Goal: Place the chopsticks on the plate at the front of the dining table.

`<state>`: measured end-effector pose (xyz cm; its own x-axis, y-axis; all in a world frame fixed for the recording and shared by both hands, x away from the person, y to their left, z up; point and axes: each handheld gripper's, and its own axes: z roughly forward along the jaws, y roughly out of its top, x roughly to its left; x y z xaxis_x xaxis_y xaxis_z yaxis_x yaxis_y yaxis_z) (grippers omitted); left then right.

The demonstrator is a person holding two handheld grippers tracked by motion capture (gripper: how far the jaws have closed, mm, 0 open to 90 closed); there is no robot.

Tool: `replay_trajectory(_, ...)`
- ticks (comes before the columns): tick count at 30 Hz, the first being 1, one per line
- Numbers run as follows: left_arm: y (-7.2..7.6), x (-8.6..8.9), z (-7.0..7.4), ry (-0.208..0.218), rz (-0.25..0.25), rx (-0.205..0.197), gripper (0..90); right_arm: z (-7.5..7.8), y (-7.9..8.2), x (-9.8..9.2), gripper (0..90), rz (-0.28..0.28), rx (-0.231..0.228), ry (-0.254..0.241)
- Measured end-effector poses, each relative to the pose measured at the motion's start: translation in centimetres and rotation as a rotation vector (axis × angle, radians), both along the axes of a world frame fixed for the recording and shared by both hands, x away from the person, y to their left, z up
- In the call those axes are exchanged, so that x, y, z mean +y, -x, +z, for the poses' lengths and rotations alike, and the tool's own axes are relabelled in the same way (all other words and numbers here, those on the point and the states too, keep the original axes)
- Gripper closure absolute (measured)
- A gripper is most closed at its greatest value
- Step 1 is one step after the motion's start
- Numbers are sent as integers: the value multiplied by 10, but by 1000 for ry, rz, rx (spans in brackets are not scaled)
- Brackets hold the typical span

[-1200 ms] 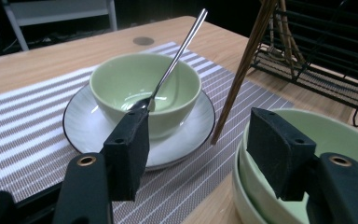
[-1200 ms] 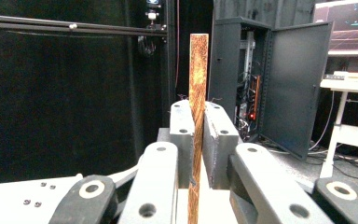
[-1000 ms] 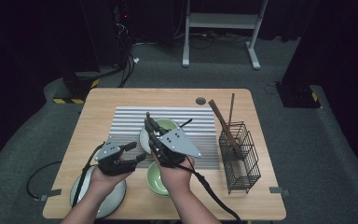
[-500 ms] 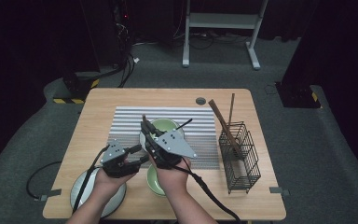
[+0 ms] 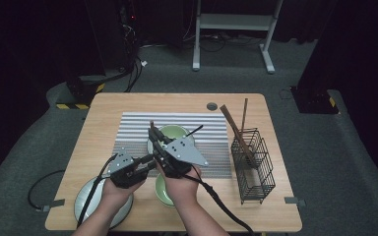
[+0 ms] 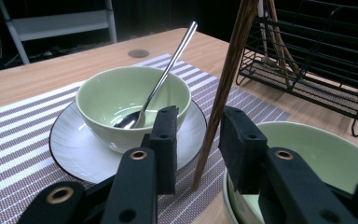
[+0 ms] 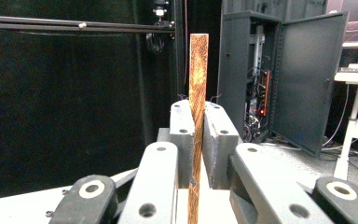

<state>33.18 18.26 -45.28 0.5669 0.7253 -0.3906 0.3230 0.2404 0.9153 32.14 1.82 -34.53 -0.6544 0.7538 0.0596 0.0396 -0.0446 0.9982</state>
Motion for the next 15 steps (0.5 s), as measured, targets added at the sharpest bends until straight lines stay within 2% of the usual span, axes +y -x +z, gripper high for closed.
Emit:
replay_trajectory(6,2,-2,-1,-21,-7,-24,775,-2,0,2,830,7,8,1)
replay_trajectory(9,2,-4,-3,-34,-5,-20,808,-3,-2,3,830,6,15,3)
replay_trajectory(15,4,-5,-6,-75,-3,-53,840,-4,-4,3,830,9,26,0)
